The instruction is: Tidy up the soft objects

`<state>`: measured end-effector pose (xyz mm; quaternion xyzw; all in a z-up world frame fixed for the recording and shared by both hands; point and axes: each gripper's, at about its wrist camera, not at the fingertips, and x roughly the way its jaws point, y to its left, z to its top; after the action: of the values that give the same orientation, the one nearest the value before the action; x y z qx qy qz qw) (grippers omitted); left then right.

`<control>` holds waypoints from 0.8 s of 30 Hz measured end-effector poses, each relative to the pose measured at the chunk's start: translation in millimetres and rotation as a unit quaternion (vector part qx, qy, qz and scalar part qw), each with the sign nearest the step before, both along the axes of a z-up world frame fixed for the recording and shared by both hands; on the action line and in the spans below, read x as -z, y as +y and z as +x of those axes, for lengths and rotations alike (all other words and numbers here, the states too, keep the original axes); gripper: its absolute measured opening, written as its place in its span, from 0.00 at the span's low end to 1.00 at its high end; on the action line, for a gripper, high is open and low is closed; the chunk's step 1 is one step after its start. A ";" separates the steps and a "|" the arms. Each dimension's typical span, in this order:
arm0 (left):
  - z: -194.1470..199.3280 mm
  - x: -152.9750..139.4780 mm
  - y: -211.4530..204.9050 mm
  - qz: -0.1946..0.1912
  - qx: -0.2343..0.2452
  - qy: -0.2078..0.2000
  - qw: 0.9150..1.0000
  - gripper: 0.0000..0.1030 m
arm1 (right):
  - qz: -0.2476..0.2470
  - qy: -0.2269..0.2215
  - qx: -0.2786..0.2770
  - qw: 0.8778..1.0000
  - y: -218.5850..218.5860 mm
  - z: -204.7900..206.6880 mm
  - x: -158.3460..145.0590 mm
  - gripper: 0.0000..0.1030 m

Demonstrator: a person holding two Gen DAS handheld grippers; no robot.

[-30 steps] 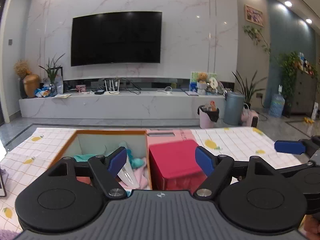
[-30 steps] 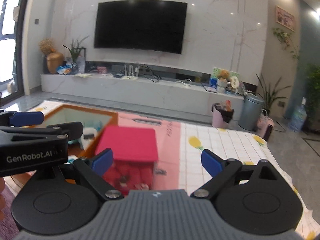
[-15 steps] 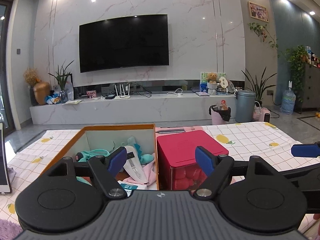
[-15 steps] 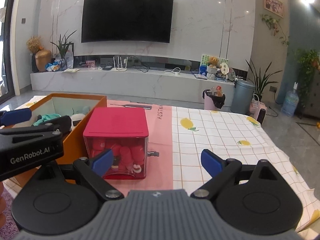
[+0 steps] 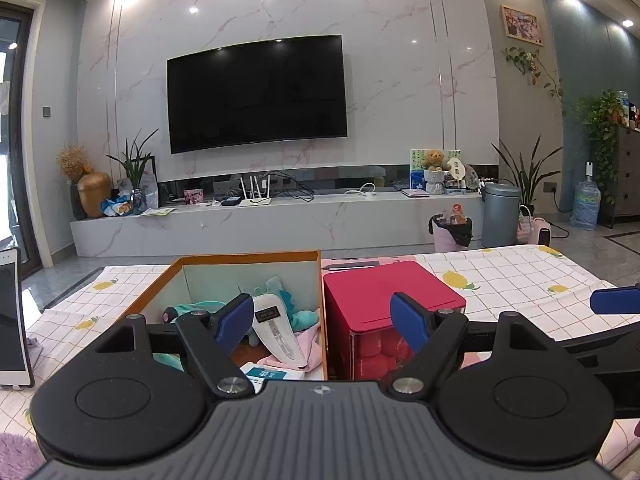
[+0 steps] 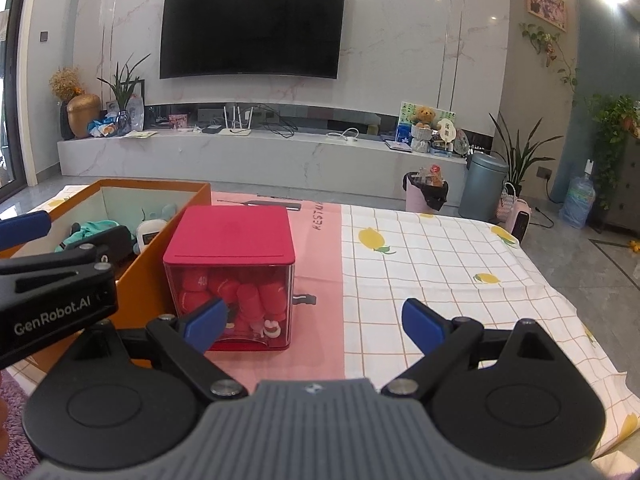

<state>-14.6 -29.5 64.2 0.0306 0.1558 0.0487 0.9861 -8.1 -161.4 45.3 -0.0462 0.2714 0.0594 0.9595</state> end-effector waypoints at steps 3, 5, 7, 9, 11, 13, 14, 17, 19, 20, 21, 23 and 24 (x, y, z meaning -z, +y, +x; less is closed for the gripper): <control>0.4 -0.4 0.5 -0.008 0.001 0.006 1.000 0.89 | 0.003 0.006 0.000 1.000 -0.6 1.8 0.2 0.90; 1.0 -0.4 1.5 -0.007 0.002 0.008 1.000 0.89 | 0.004 0.006 -0.002 1.000 -0.8 2.4 0.8 0.90; 0.6 0.6 0.7 -0.003 0.000 0.008 1.000 0.89 | -0.001 0.008 -0.004 1.000 0.2 2.9 0.0 0.90; 0.7 1.6 0.3 -0.001 -0.001 0.008 1.000 0.89 | -0.005 0.009 -0.005 1.000 1.7 3.2 1.1 0.90; 1.3 1.9 1.0 -0.002 -0.001 0.011 1.000 0.89 | -0.009 0.010 -0.005 1.000 2.8 3.8 1.5 0.90; 2.8 -0.3 0.3 -0.006 -0.002 0.011 1.000 0.89 | -0.009 0.011 -0.004 1.000 2.8 4.0 1.8 0.90; 2.4 -0.3 0.3 -0.005 -0.003 0.009 1.000 0.89 | -0.008 0.010 -0.005 1.000 2.9 3.5 2.1 0.89; 0.7 0.8 0.0 0.006 -0.007 0.001 1.000 0.89 | -0.013 0.002 -0.003 1.000 3.4 1.6 1.4 0.89; 0.7 1.5 -0.4 0.011 -0.010 -0.002 1.000 0.89 | -0.012 0.002 0.000 1.000 2.9 1.6 1.5 0.89; 2.1 2.2 -1.4 0.019 -0.012 0.003 1.000 0.90 | -0.010 0.004 0.001 1.000 2.5 2.1 2.0 0.87; 5.3 4.8 -4.6 0.037 -0.007 0.017 0.999 0.89 | -0.005 0.003 0.004 1.000 1.2 2.0 1.9 0.85; 9.6 14.1 -11.2 0.063 0.015 0.046 0.997 0.91 | 0.048 0.006 0.013 0.999 -10.7 2.7 -3.1 0.91; 9.1 19.6 -15.1 0.068 0.029 0.057 0.996 0.91 | 0.090 0.012 0.014 0.996 -20.0 4.1 -5.8 0.92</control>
<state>-5.6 -44.6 44.6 0.1051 0.2071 0.0290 0.9722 -4.1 -181.4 51.1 0.0443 0.2772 0.0709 0.9572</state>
